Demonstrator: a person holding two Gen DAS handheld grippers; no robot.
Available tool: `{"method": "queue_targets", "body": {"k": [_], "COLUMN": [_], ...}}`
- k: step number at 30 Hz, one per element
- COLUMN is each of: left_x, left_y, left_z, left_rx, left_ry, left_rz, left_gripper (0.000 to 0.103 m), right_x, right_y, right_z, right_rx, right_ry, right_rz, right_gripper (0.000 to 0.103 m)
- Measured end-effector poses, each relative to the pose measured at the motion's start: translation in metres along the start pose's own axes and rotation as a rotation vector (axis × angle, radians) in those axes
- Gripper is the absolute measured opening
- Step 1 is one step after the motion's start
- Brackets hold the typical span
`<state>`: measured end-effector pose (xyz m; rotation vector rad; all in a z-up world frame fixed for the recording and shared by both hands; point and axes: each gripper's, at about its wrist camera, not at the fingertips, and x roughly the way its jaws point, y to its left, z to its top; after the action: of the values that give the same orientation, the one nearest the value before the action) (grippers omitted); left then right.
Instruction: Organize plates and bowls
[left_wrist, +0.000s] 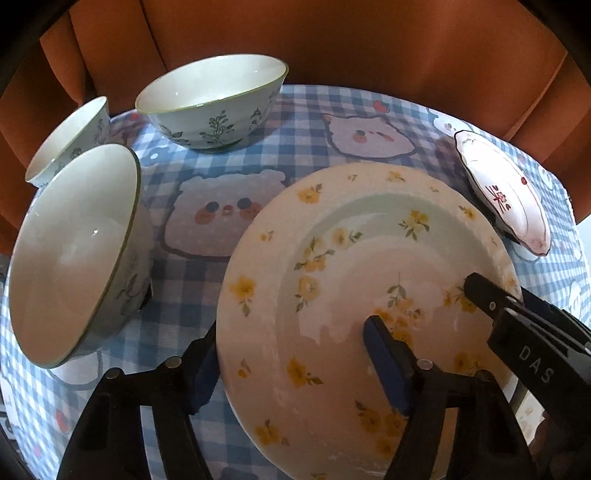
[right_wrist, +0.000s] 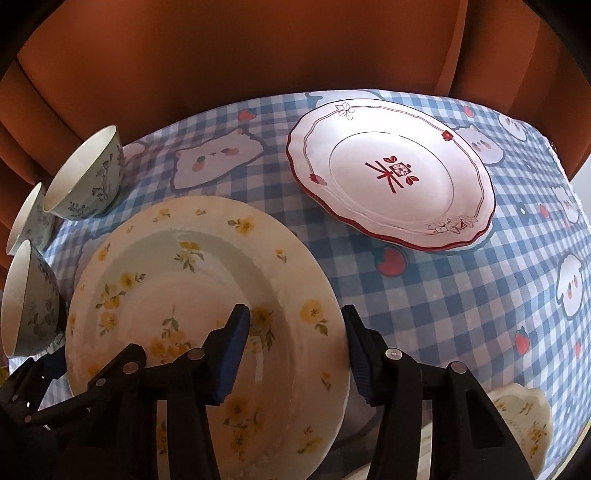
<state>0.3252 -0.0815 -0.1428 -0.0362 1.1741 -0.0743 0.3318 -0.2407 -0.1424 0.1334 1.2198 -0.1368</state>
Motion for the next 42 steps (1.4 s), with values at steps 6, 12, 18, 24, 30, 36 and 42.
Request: {"method": "queue_targets", "body": {"k": [6,12,18,24,30,36,42], "left_x": [-0.007,-0.02,-0.033,-0.039,-0.036,-0.032,-0.033], "left_y": [0.008,0.026,0.046,0.055,0.056,0.056,0.061], "left_z": [-0.009,-0.028,-0.05,-0.062,-0.061,-0.055,-0.054], "left_rx": [0.019,0.012,-0.012,-0.009,-0.022,-0.031,-0.061], "left_ry": [0.017,0.027,0.035,0.043,0.035,0.026,0.036], "left_rz": [0.015,0.045,0.068,0.066,0.069,0.074,0.076], "left_gripper": [0.072,0.07,0.068,0.066,0.066,0.066,0.059], "right_x": [-0.005,-0.015,-0.027,-0.035,-0.029,-0.024,-0.025], "right_y": [0.005,0.015,0.025,0.035,0.036,0.035,0.037], "right_z": [-0.009,-0.03,-0.056,-0.074,-0.068,-0.059,-0.056], "right_rx": [-0.014,-0.046,-0.065,-0.084,-0.075,-0.078,-0.104], "right_ry": [0.022,0.048,0.078,0.099,0.107,0.098,0.097], "right_rz": [-0.008,0.018,0.049,0.068,0.058,0.08,0.074], "right_gripper": [0.052,0.052,0.052,0.052,0.052,0.052,0.05]}}
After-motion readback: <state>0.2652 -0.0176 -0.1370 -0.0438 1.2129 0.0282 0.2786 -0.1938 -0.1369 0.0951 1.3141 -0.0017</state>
